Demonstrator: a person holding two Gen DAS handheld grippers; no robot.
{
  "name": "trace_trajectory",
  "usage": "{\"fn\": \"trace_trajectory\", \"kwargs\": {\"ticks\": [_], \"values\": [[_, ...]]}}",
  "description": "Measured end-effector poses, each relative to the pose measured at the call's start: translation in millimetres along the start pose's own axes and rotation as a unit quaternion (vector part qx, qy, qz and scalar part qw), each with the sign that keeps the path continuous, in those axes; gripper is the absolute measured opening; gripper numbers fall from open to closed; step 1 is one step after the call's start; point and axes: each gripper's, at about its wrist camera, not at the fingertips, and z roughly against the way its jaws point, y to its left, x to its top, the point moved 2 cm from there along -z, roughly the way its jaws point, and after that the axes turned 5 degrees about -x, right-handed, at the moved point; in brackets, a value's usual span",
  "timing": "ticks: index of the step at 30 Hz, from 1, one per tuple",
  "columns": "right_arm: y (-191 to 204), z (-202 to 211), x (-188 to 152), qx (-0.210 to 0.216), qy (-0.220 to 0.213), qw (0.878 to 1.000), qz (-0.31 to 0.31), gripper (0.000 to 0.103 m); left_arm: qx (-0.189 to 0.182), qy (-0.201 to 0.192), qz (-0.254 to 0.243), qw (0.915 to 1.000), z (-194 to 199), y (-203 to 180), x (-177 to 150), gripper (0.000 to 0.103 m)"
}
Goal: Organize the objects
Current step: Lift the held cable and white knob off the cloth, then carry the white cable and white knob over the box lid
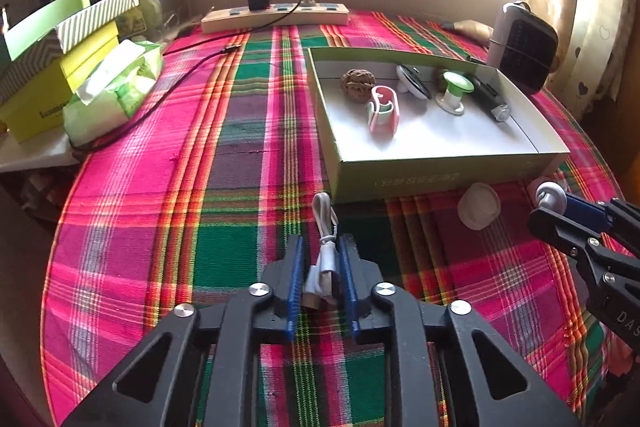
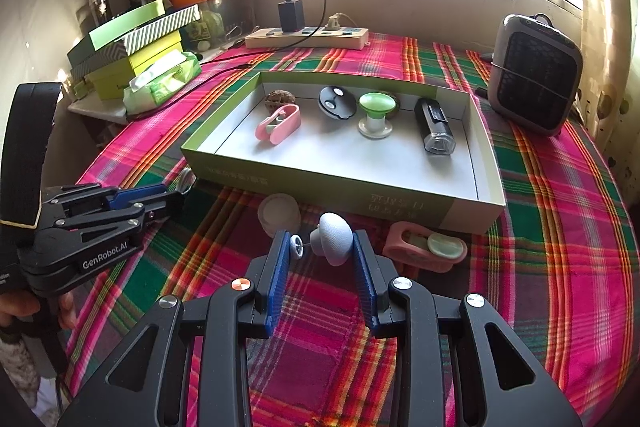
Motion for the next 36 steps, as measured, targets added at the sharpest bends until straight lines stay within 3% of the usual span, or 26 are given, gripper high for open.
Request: {"fn": "trace_trajectory", "kwargs": {"ticks": [10,36], "values": [[0,2,1,-0.001,-0.002,1.0,0.0,0.033,0.001,-0.005,0.002,1.0,4,0,-1,0.012],[0,24,17,-0.008,-0.038,0.999,0.007,0.033,-0.026,-0.065,-0.025,0.9972,45,-25,22,0.012]]}}
